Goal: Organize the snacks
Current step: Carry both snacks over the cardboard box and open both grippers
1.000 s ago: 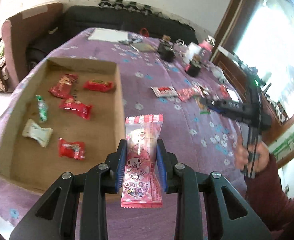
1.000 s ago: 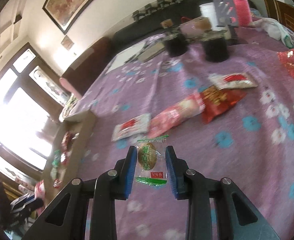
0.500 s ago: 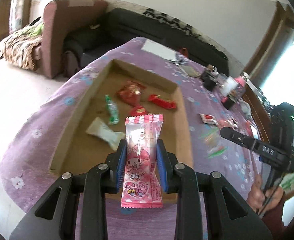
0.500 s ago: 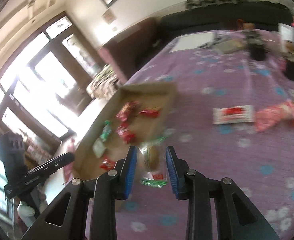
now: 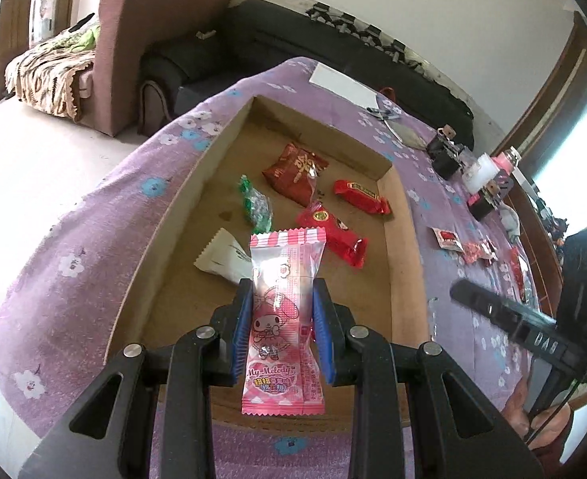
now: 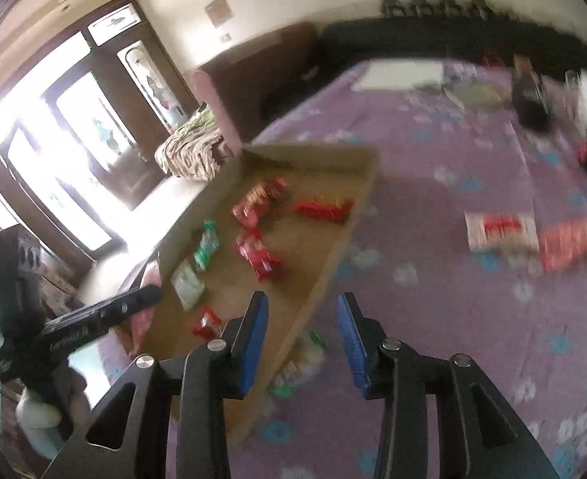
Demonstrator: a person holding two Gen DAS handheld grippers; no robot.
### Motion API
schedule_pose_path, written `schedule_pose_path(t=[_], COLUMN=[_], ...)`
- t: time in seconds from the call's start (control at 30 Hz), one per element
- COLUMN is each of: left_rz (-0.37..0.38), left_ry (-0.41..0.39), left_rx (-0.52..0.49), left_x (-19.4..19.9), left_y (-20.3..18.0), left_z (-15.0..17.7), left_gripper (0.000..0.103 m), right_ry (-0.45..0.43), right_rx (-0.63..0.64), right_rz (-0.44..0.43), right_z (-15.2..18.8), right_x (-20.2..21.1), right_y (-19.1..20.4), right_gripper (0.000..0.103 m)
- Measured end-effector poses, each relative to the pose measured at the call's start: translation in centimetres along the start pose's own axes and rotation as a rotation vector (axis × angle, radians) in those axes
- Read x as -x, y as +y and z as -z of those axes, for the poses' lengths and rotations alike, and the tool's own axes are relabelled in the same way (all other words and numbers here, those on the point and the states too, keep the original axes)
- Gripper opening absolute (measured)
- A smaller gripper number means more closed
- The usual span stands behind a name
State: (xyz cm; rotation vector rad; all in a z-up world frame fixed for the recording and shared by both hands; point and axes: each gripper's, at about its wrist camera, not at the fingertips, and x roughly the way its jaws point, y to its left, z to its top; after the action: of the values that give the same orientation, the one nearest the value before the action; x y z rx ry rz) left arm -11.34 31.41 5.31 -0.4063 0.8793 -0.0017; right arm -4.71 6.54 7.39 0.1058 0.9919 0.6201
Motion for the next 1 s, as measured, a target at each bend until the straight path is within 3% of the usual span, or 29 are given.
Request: schedule_pose_path(t=[0.17, 0.23, 0.27, 0.3, 0.47, 0.6, 0.83, 0.87, 0.9, 1.0], left_rz=[0.013, 0.011, 0.006, 0.004, -0.035, -0.068, -0.051, -0.048, -0.048, -0.040], left_ry=[0.000, 0.001, 0.004, 0.005, 0.005, 0.006, 0.023, 0.024, 0.025, 0.022], left_rx=[0.000, 0.004, 0.007, 0.009, 0.014, 0.025, 0.023, 0.020, 0.017, 0.014], left_x=[0.0, -0.1, -0.2, -0.2, -0.3, -0.3, -0.4, -0.3, -0.3, 0.0], left_y=[0.1, 0.0, -0.1, -0.1, -0.3, -0.3, -1.0, -1.1, -1.3, -1.6], left_z=[0.0, 0.0, 0.0, 0.1, 0.0, -0.1, 0.2, 0.2, 0.2, 0.3], left_gripper=[0.026, 0.026, 0.026, 0.026, 0.026, 0.027, 0.028, 0.028, 0.028, 0.028], right_ry=[0.065, 0.087, 0.091, 0.093, 0.088, 0.075, 0.035, 0.037, 0.047, 0.067], right_rx=[0.176, 0.295, 0.336, 0.390, 0.552, 0.604, 0.747, 0.757, 0.761, 0.738], right_rz=[-0.011, -0.035, -0.029, -0.013, 0.039, 0.026, -0.012, -0.034, -0.058, -0.092], right_z=[2.7, 3.2, 3.6, 3.7, 3.7, 3.9, 4.1, 4.2, 4.2, 3.9], right_x=[-0.1, -0.4, -0.4, -0.7, -2.3, -3.3, -4.1, -4.1, -4.2, -4.4], right_y=[0.1, 1.1, 1.6, 2.2, 3.6, 3.0, 4.1, 4.3, 4.5, 4.3], right_gripper=[0.039, 0.049, 0.064, 0.071, 0.071, 0.070, 0.068, 0.062, 0.048, 0.046])
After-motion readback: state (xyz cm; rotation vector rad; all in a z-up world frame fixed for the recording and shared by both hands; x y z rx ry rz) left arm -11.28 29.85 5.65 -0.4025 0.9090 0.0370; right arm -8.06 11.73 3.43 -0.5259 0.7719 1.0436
